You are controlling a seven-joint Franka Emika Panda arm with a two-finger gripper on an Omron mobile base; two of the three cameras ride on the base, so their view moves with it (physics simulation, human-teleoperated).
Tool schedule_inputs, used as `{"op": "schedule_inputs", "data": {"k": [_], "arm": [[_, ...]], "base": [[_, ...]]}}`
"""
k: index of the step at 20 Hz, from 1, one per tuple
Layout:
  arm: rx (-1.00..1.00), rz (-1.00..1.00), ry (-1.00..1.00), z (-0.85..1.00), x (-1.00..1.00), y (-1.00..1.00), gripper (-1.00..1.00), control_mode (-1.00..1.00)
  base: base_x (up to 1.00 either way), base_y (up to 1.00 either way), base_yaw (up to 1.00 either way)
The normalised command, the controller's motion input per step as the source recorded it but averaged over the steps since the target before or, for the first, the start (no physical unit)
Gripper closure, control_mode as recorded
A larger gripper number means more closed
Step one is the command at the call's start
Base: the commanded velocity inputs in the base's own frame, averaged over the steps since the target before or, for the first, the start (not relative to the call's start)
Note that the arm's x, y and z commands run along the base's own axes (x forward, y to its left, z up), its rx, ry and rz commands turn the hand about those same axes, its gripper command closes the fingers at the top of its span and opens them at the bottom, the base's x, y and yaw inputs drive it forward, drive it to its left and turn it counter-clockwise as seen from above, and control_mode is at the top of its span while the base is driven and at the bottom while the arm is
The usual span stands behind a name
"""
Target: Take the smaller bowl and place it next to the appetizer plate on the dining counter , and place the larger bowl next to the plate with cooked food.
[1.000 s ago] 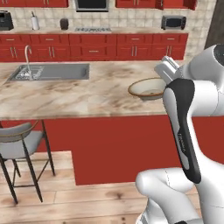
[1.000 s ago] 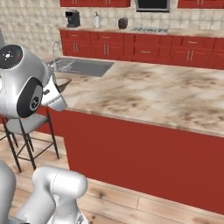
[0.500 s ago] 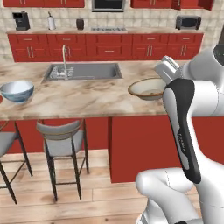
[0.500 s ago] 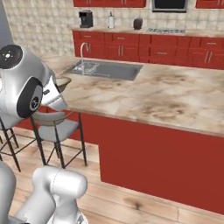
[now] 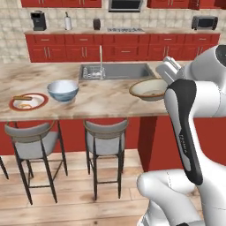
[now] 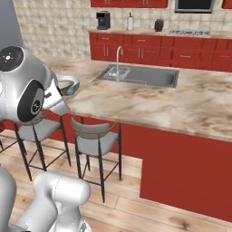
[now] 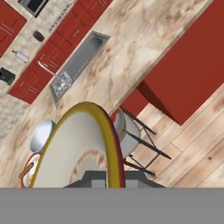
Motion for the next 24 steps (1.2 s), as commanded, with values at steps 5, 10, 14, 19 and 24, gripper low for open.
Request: {"op": "schedule_inputs", "data": {"k": [5, 10, 14, 19, 24], "arm": [[0.0, 0.0, 0.0, 0.0, 0.0, 0.0, 1.0, 1.0], [0.0, 0.0, 0.0, 0.0, 0.0, 0.0, 1.0, 1.0], [0.0, 0.0, 0.0, 0.0, 0.0, 0.0, 1.0, 1.0], [0.0, 0.0, 0.0, 0.0, 0.0, 0.0, 1.0, 1.0], [0.0, 0.0, 0.0, 0.0, 0.0, 0.0, 1.0, 1.0]], "base": [[0.14, 1.0, 0.0], [0.26, 1.0, 0.0], [0.34, 1.0, 0.0], [0.36, 1.0, 0.0], [0.61, 1.0, -0.01]]}}
